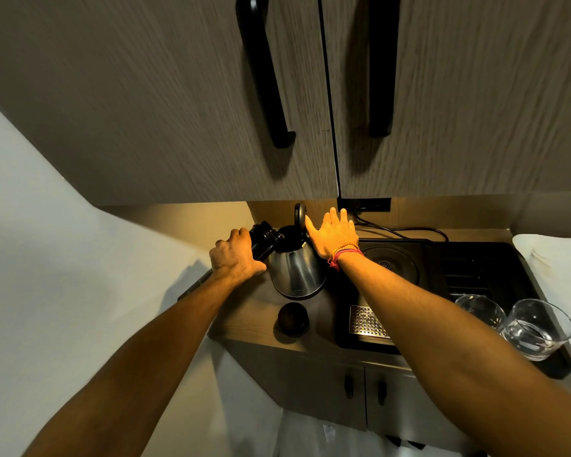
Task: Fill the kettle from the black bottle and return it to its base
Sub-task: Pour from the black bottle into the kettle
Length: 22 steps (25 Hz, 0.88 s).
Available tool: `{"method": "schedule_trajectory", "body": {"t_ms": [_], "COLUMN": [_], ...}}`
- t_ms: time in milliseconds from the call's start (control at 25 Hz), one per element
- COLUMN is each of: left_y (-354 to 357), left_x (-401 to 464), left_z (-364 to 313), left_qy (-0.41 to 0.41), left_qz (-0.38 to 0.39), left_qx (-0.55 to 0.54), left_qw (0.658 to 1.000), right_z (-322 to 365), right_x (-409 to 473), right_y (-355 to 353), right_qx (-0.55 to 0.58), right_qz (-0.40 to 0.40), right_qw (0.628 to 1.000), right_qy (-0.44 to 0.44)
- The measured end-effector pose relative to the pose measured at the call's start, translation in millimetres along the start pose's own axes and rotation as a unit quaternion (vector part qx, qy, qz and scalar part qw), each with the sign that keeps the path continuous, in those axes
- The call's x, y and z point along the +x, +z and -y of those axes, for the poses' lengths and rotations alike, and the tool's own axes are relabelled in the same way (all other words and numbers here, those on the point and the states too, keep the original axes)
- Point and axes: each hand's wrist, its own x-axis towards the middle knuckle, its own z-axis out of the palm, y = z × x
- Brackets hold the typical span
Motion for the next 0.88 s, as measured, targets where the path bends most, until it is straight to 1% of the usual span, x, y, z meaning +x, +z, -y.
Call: {"method": "schedule_trajectory", "body": {"t_ms": [240,480,560,640,720,800,880], "left_y": [0,14,20,29,38,49,62], "left_x": [0,-2,-3,-4,-7,-8,-12], "left_z": [0,6,7,9,12,17,21], "left_qy": [-0.003,-0.004,-0.011,-0.028,-0.063,-0.1,-0.13], "left_qz": [-0.004,-0.023,-0.044,-0.067,-0.09,-0.111,-0.127], "left_qx": [-0.005,-0.142,-0.205,-0.289,-0.381,-0.454,-0.498], "left_qw": [1.0,0.99,0.978,0.955,0.918,0.878,0.848], "right_z": [-2,-1,-1,1,6,17,33], "right_x": [1,6,8,7,8,14,18], "right_y": [0,3,4,5,5,8,9], "right_qx": [-0.026,-0.057,-0.091,-0.133,-0.152,-0.128,-0.065], "right_qz": [0.012,0.016,0.009,-0.001,0.006,0.018,0.012], "right_qw": [0.999,0.998,0.994,0.986,0.982,0.987,0.996], "right_qy": [-0.019,-0.028,-0.06,-0.098,-0.11,-0.097,-0.062]}}
